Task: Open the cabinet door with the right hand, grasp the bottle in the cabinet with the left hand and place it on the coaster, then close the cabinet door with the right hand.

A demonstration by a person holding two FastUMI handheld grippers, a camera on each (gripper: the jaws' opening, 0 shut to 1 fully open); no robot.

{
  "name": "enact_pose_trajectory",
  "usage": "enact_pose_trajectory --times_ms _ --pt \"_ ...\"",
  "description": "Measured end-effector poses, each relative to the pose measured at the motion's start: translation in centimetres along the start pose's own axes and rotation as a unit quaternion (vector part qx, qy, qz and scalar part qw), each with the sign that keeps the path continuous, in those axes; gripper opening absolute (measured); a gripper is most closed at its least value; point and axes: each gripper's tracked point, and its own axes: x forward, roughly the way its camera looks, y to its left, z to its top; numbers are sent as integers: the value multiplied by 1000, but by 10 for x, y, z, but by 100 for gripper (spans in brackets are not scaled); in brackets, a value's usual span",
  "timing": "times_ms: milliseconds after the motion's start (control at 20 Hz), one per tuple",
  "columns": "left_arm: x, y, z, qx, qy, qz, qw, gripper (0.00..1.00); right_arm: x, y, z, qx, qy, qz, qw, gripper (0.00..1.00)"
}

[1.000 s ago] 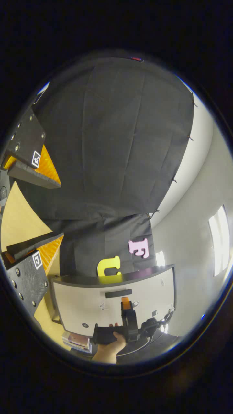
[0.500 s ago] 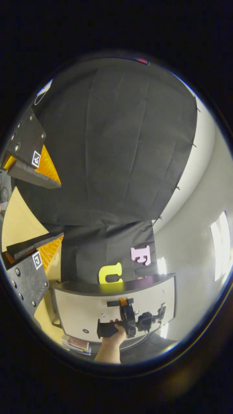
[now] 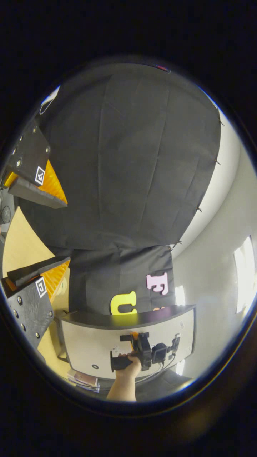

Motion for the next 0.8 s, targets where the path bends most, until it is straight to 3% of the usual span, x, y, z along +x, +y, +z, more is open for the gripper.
enact_pose_trajectory --times_ms 150,450,500,800 --pt "-1 -2 2 -2 -2 -7 1000 80 -5 0 -1 -2 12 8 1000 19" --pt "4 -27 7 -2 -8 -40 999 83 -15 0 -1 2 20 41 999 18" --pt "6 -35 6 -5 -9 -47 999 77 -17 -1 -1 4 21 48 999 18" --pt "1 -81 11 -6 -11 -89 996 77 -32 -2 1 2 15 79 997 18"
